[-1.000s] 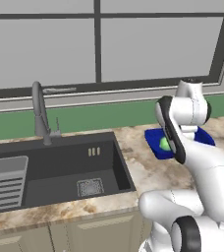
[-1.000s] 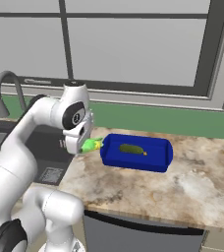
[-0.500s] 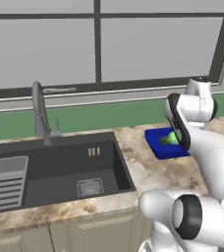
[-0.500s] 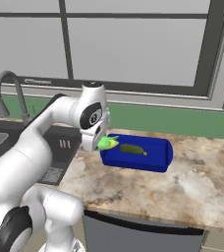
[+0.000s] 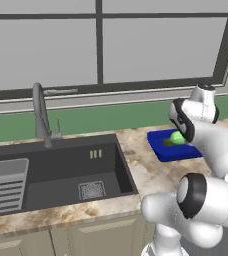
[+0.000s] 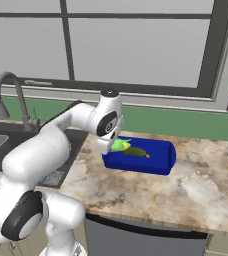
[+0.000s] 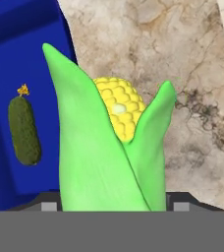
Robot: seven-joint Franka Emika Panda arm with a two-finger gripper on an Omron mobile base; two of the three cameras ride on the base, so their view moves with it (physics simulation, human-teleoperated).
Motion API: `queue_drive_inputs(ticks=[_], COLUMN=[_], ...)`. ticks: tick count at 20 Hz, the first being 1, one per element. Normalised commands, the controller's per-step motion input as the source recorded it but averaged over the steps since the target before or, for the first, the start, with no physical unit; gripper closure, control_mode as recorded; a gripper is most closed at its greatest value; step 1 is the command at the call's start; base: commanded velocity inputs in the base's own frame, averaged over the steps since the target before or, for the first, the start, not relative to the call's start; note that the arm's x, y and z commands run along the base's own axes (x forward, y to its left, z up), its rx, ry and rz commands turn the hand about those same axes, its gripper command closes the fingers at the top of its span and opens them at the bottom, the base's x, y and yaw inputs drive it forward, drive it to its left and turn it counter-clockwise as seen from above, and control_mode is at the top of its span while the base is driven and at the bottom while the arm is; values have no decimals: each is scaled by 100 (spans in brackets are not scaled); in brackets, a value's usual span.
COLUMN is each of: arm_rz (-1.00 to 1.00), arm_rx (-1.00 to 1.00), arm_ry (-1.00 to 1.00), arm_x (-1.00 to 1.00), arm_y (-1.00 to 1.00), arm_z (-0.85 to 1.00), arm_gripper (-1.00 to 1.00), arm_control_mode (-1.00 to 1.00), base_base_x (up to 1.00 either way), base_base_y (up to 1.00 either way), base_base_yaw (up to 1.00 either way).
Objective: Pick up all produce items and place them in the sink. Turn on the sink faucet to wash them. Then turn the sink off and put them in the tray.
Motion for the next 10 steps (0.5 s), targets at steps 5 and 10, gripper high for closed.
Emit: queue_drive_inputs(ticks=[5,10], arm_rz=[0,0], arm_rx=[2,2], arm_ry=[0,0], arm_x=[65,56], arm_y=[-13,-15], arm_z=[-23,-24], arm_gripper=[100,100], arm_control_mode=[-100,-100], base_base_x=[0,0], base_base_y=[0,0], base_base_yaw=[0,0])
